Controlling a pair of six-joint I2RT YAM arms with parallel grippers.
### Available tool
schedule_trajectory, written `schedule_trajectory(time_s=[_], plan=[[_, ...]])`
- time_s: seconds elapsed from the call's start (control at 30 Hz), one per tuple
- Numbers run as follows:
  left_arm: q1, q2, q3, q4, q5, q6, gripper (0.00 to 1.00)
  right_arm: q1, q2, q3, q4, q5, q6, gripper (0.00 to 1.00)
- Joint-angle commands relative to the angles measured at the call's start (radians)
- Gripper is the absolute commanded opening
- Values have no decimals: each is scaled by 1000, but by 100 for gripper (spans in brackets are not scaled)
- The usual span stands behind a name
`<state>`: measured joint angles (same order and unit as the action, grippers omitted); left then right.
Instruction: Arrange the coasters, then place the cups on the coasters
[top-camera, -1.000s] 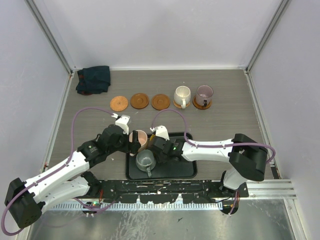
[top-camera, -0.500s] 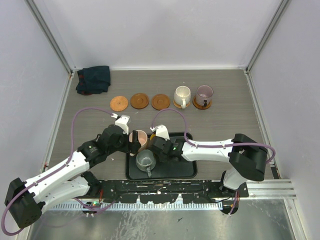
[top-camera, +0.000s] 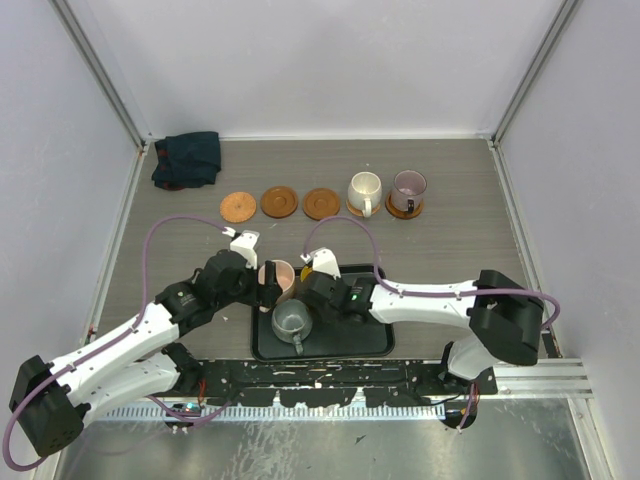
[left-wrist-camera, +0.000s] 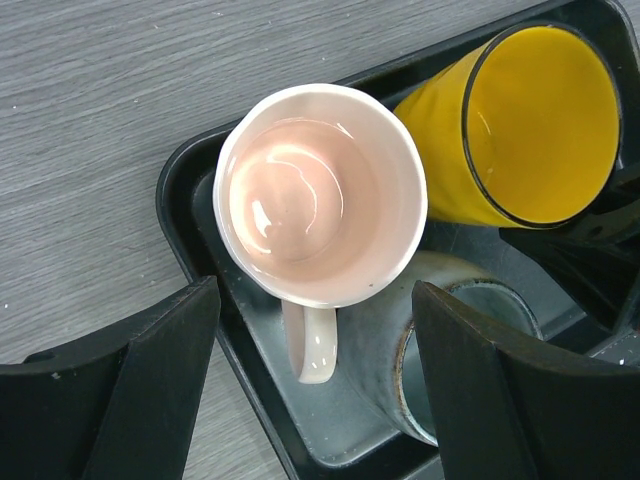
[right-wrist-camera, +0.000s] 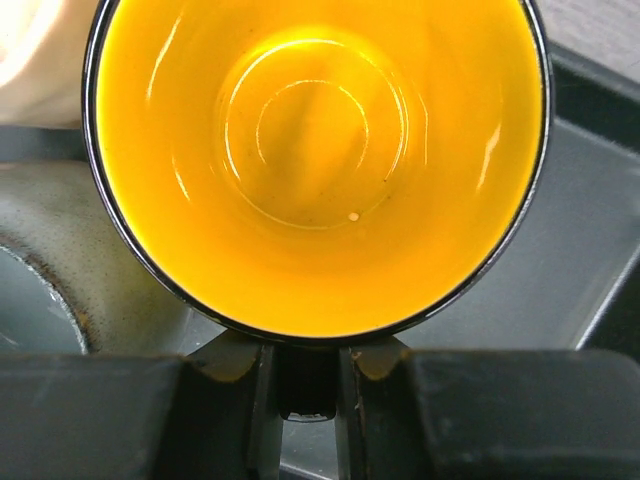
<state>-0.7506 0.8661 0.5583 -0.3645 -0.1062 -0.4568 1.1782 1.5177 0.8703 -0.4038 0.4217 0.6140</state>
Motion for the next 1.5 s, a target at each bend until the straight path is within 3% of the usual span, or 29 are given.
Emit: schedule_trajectory(time_s=[0.0,0.3,0.6,1.07,1.47], plan=[[6,-23,8,42,-3,-3,79,6,-82,42,69,108,-56,1],[6,-38,15,38,-22,0,79,-7,-81,107,68,225,-129,1],[5,-103,16,36,-97,5,79,-115,13,234,100,275,-132,1],[6,-99,27,18,-126,42,79,-308,367,639,146,260,-233,1],[6,-88,42,-20,-109,64,80,-452,503,831,92,139,-224,1]])
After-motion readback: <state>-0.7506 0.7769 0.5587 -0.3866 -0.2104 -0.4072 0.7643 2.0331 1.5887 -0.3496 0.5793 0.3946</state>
